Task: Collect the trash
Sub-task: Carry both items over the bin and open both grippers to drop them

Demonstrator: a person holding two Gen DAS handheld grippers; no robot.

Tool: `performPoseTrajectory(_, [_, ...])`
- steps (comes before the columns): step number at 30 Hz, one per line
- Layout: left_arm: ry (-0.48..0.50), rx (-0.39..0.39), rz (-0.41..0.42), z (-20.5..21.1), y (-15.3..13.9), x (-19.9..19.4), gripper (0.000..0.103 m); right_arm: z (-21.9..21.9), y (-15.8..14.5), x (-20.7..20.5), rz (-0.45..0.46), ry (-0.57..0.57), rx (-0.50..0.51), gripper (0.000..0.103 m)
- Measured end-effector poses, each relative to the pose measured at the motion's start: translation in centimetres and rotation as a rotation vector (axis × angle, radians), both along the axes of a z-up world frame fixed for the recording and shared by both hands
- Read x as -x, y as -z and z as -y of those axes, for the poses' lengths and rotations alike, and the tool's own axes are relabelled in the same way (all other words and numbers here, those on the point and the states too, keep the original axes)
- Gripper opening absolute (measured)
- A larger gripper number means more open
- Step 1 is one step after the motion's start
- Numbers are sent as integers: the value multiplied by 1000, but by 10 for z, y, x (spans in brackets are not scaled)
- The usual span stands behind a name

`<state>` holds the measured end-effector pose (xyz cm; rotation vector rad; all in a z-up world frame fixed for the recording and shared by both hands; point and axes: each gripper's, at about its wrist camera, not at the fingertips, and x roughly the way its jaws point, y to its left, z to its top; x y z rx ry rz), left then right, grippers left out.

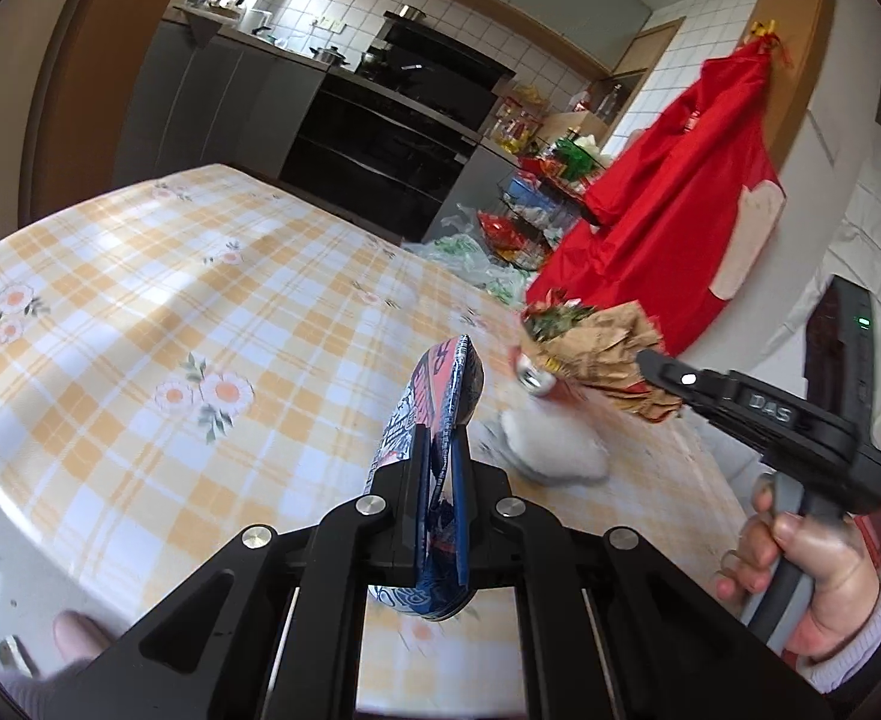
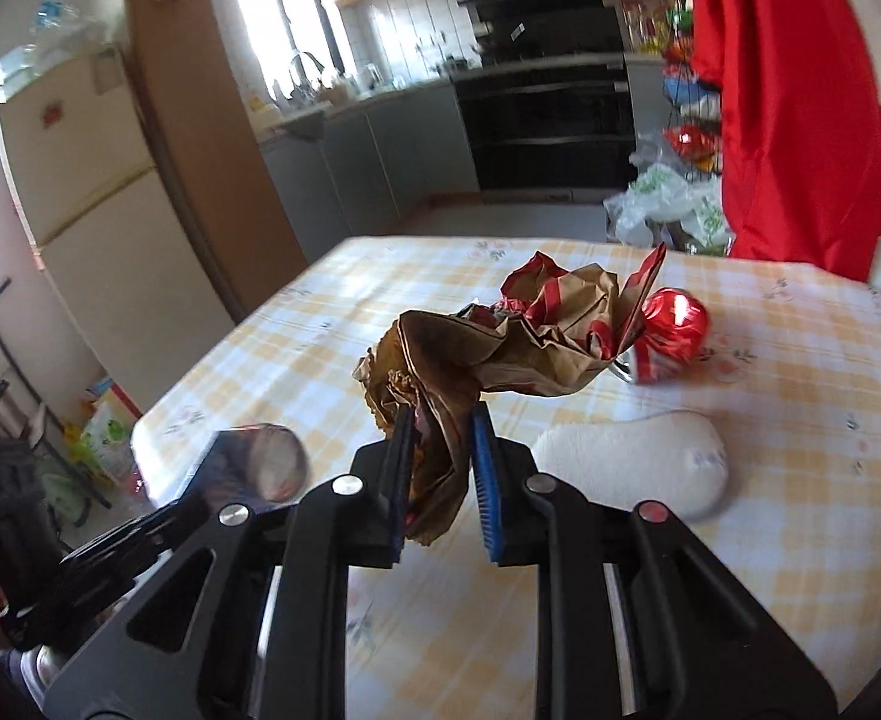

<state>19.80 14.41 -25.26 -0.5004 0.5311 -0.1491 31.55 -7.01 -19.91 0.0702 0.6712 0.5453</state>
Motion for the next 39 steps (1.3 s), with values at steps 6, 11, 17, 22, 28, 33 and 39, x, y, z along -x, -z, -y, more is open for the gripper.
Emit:
performPoseTrajectory(6, [63,-36,-26,27,-15,38,7,28,-17,85,88,-27,-15,22])
performPoseTrajectory(11, [83,-68,-26,41,-33,70,7,48,-16,143,118,-33,-48,22])
performPoseTrajectory(17, [100,-99,-25,53,-44,104,7,66,-9,208,154,-96,0,22])
performPoseTrajectory(22, [105,-125,-33,59,-45,130,7,76,-4,248,156,-125,29,22])
performPoseTrajectory(28, [98,-141,-36,62,-50,152,7,82,2,280,124,-139,40,22])
performPoseTrajectory(33, [110,-155,3,69,-65,169,7,77,-1,298,117,-183,54,23])
performPoseTrajectory(39, [117,-168,20,74,-71,174,7,65,9,297,63,-224,69,34])
